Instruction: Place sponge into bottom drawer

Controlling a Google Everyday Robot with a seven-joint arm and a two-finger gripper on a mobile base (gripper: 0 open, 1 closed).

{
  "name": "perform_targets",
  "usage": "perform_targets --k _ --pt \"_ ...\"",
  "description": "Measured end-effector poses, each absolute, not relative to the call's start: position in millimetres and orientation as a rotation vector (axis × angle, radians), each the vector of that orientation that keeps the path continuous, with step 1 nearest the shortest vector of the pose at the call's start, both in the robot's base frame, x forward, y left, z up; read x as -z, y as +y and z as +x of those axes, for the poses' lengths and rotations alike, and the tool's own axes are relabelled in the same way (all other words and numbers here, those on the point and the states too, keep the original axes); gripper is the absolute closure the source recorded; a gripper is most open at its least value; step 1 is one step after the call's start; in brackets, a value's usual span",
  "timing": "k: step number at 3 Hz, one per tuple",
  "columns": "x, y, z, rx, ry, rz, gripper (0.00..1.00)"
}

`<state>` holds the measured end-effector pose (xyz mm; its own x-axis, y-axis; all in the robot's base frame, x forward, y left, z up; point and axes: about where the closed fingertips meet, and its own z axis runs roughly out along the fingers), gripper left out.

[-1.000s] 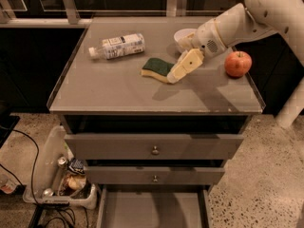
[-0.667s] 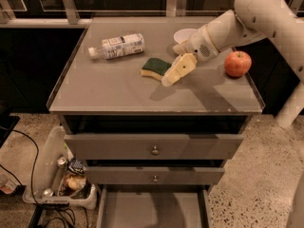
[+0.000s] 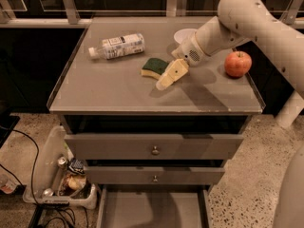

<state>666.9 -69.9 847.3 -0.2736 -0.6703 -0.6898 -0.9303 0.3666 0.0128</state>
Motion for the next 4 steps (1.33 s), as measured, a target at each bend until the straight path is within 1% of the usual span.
perform_targets --k 1,2,4 --pt "-838.0 -70.4 679.7 -0.52 2.073 -1.355 0.0" --pt "-837.6 -70.4 680.3 -0.518 2.075 -1.353 0.19" --pt "-837.5 -70.4 680.3 -0.518 2.075 -1.353 0.64"
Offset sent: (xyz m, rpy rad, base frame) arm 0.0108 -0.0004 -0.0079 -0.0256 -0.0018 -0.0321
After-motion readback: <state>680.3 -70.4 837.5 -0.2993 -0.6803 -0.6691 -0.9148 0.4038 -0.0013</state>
